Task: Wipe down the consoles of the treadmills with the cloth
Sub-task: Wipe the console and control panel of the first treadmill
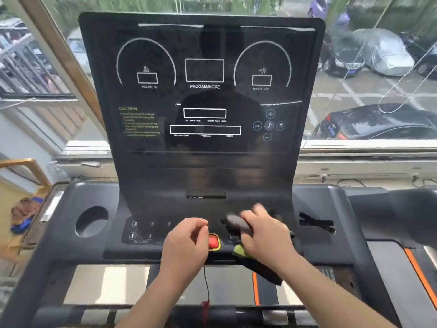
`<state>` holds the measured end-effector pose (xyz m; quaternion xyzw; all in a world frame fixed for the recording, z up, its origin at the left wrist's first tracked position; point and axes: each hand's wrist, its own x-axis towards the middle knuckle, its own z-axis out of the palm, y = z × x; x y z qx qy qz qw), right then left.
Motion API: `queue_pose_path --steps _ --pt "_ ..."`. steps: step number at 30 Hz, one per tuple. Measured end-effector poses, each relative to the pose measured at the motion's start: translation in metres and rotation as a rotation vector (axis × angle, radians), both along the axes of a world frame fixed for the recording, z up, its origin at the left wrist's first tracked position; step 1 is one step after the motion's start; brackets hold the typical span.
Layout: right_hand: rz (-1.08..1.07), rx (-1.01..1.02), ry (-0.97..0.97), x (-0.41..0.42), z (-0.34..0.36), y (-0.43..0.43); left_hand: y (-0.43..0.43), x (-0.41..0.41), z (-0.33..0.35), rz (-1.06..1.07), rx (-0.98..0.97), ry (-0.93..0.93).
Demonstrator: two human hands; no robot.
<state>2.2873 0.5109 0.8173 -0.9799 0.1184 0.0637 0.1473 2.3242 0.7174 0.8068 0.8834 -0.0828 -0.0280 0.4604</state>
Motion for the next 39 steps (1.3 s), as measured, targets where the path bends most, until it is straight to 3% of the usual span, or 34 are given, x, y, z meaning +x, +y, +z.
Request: queue_pose_path --steps 2,5,9,19,22,25,27,30,32,36,39 --pt "-0.02 0.028 0.006 0.015 0.007 -0.018 0.012 0.002 0.001 0.005 0.013 -0.016" --pt "-0.297 -0.028 -0.073 0.032 0.01 -0.035 0.025 0.004 0.002 0.014 0.034 -0.043" --pt "-0.402 -0.031 -0.154 0.027 -0.001 0.003 0.034 0.003 0.0 -0.015 0.026 -0.049" --pt "-0.264 0.317 0.225 0.047 0.03 0.042 0.076 0.011 -0.001 -0.028 0.021 -0.01" --pt "-0.289 0.215 0.182 0.056 0.03 0.092 0.088 0.016 -0.002 0.001 0.019 -0.016" --pt "-0.17 0.107 0.15 0.063 0.024 0.15 0.097 0.021 0.0 0.04 0.013 -0.012" --pt "-0.067 0.148 0.119 0.071 0.02 0.181 0.105 0.024 0.006 0.08 -0.025 0.007" --pt "0.052 0.367 0.157 0.083 0.019 0.207 0.125 0.031 0.019 0.259 -0.144 0.06" --pt "0.038 0.68 0.195 0.084 0.021 0.217 0.141 0.034 0.028 0.352 -0.171 0.054" --pt "-0.27 1.232 0.083 0.07 0.028 0.211 0.161 0.037 0.042 0.378 -0.223 0.062" --pt "-0.429 1.508 0.027 0.055 0.044 0.193 0.153 0.035 0.047 0.231 -0.282 0.222"
